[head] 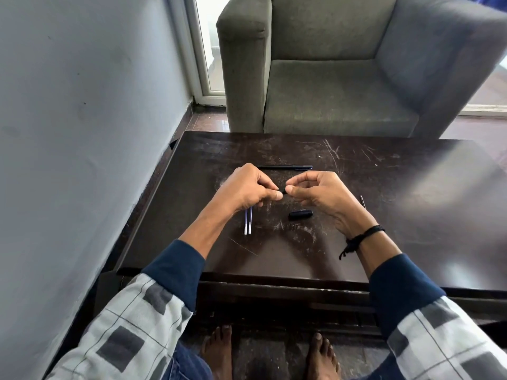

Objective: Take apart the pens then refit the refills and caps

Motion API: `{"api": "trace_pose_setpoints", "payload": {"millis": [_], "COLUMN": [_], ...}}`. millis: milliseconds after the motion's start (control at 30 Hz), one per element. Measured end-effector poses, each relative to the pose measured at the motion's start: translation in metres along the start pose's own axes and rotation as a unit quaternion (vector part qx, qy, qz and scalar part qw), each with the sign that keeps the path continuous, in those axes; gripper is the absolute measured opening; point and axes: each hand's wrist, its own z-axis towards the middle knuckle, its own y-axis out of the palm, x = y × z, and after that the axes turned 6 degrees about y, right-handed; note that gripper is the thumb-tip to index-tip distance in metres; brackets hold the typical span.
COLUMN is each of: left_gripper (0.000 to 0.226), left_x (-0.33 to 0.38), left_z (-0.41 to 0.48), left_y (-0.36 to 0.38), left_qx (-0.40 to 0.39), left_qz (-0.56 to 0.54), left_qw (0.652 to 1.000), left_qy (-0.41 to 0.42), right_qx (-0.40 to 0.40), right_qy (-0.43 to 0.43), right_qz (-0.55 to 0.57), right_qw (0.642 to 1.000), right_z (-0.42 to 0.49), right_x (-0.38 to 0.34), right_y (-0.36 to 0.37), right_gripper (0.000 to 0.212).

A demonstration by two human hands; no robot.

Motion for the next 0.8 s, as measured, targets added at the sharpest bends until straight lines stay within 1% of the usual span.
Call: {"api": "trace_pose_setpoints", "payload": {"millis": [67,100,233,333,467,633,800], "left_gripper": [0.006,0.005,0.005,0.005,0.005,0.006,0.005], "left_x": [0.0003,0.0004,0.0011,0.0012,0.0017,0.0022,0.0023], "left_z": [-0.0003,-0.0005,-0.0010,-0.0006,-0.0004,-0.0013,-0.0015], "left_y": [-0.0003,-0.0001,0.0014,0.0005,0.0002,0.0014,0.0002], "left_qx": [0.004,0.003,-0.005,-0.008,-0.008,-0.011,-0.004], "left_qz": [0.006,0.008,0.010,0.010,0.014,0.010,0.008], "left_qw": [1.000,1.000,1.000,1.000,1.000,1.000,1.000], "left_qy": [0.002,0.002,0.002,0.003,0.004,-0.001,-0.001], "right_qx": [0.000,0.003,0.013,0.005,0.013,0.025,0.014], "right_qy": [0.009,0.009,0.006,0.004,0.029,0.019,0.025], "right_qz": [0.006,0.002,-0.016,-0.007,0.024,0.005,0.019], "right_qw": [1.000,1.000,1.000,1.000,0.999,0.999,0.999], "right_z": [-0.0005,-0.0006,-0.0008,-0.0019,-0.0016,-0.0020,-0.0021], "right_x": [0.0002,0.0004,-0.0005,-0.0017,-0.0024,-0.0022,-0.0027], "right_y": [0.0015,0.0019,0.0007,-0.0007,-0.0003,-0.0017,-0.0030], "right_gripper": [0.023,0.024,0.008,0.011,0.020,0.013,0.019]}}
